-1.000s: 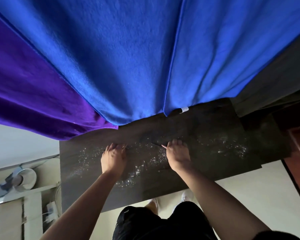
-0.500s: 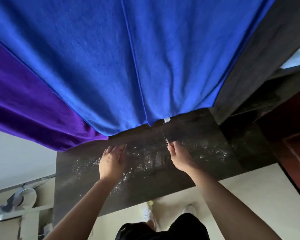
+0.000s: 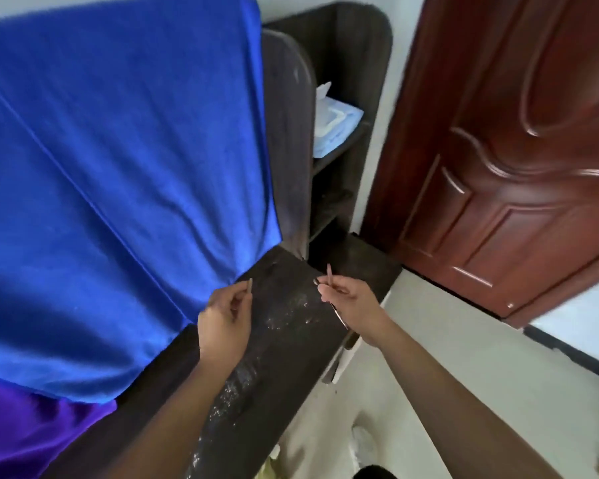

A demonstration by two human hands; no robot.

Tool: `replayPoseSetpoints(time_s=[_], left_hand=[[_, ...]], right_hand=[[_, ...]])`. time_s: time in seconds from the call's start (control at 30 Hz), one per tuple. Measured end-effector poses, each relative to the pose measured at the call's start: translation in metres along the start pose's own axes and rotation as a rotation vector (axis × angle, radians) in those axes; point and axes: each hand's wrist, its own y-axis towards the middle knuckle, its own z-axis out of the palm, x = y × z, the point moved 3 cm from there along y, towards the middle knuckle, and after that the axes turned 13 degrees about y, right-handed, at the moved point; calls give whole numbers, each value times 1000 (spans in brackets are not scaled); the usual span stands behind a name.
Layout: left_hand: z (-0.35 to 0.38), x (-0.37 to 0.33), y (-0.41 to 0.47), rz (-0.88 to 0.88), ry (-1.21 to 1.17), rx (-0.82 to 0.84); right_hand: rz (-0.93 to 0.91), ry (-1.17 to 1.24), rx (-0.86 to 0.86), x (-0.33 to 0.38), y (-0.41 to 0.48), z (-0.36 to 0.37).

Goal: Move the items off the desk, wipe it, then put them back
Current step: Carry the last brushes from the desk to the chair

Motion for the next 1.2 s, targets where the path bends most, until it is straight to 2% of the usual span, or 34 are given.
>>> replayPoseSetpoints(time_s=[0.1, 0.23, 0.43, 0.53, 0.67, 0.93, 1.07, 1.2], left_hand=[[25, -40, -10, 171, -83, 108], [62, -105, -48, 250, -234, 335], [105, -222, -152, 387, -403, 612], [119, -273, -216, 489, -434, 684], [143, -343, -313, 613, -473, 749], [199, -488, -525, 727, -513, 912], [220, -549, -583, 748, -535, 942], [255, -588, -605, 776, -525, 963]], right_hand=[[-19, 55, -202, 7, -53, -45], [-49, 84, -482, 12, -135, -111], [-154, 177, -822, 15, -277, -208], [-200, 207, -943, 12, -349, -255], [-262, 246, -1061, -5, -443, -329], [-310, 318, -1255, -38, -624, -497], [-368, 391, -1319, -35, -676, -563], [-394, 371, -1334, -32, -691, -621]])
